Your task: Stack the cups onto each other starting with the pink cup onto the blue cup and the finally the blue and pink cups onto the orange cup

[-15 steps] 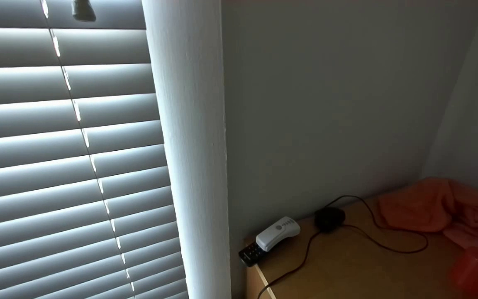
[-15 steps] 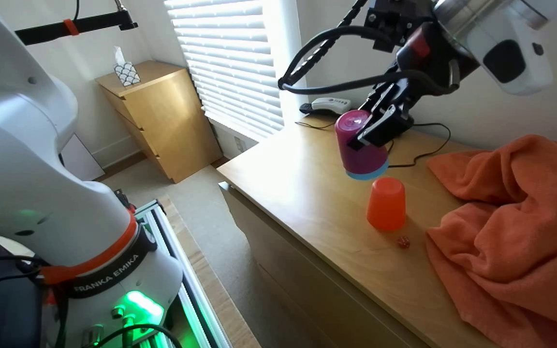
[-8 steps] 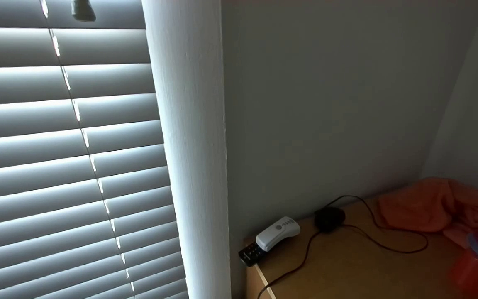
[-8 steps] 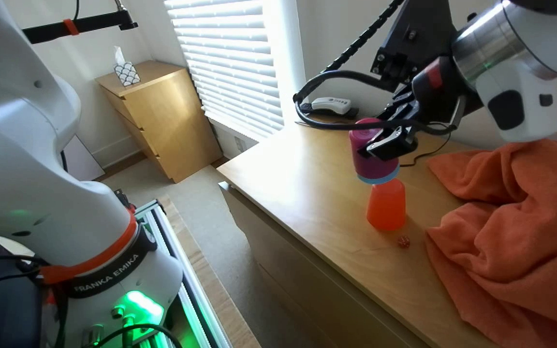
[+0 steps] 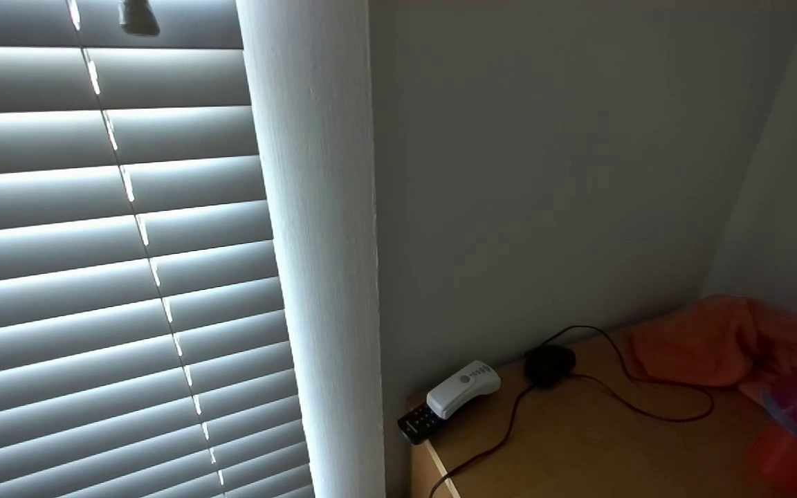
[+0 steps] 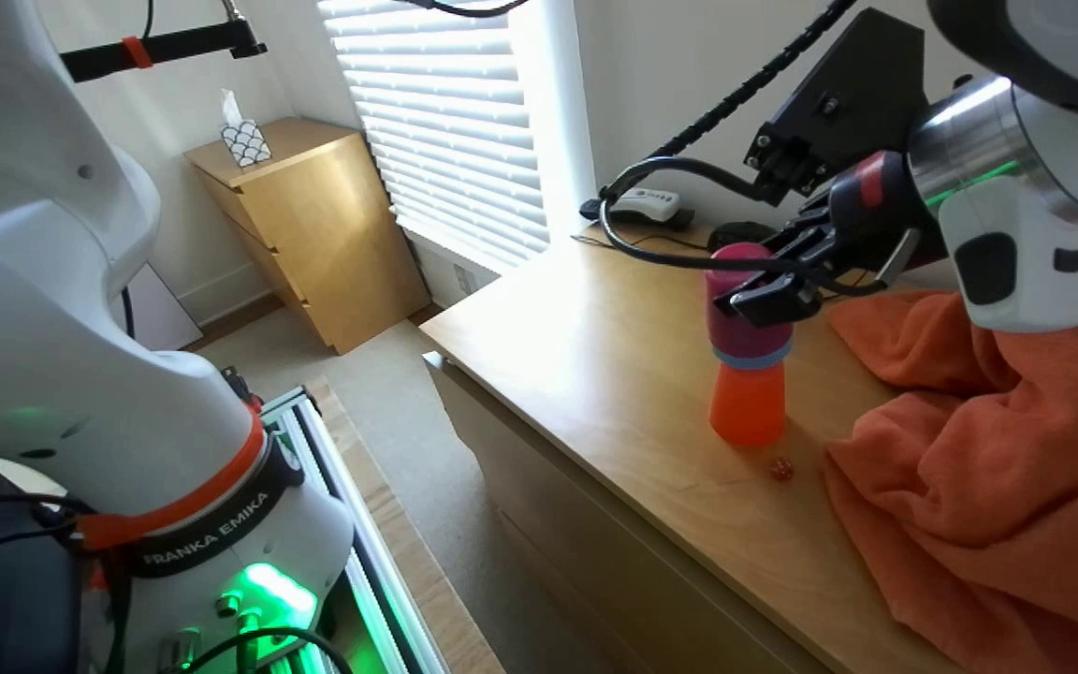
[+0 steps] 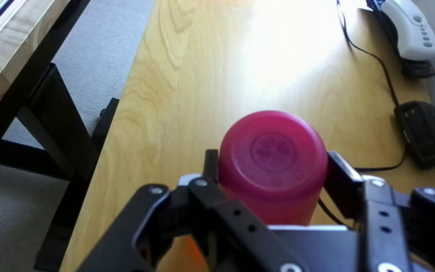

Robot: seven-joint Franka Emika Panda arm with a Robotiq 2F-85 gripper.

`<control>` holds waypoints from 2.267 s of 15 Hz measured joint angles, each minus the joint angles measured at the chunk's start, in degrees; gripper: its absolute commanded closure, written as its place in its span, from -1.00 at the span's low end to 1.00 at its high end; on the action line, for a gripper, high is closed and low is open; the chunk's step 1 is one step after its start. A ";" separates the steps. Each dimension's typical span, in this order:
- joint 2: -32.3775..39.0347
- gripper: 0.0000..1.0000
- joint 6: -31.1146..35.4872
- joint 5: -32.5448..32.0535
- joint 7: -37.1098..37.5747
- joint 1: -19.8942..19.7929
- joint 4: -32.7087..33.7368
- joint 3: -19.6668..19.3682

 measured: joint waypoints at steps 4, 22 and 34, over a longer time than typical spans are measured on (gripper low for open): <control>1.58 0.12 -0.75 1.29 3.38 -0.60 1.04 -0.48; -2.66 -1.00 4.12 -10.76 11.16 4.32 0.10 -0.94; -18.39 -1.00 20.08 -24.27 20.51 9.46 -11.28 2.65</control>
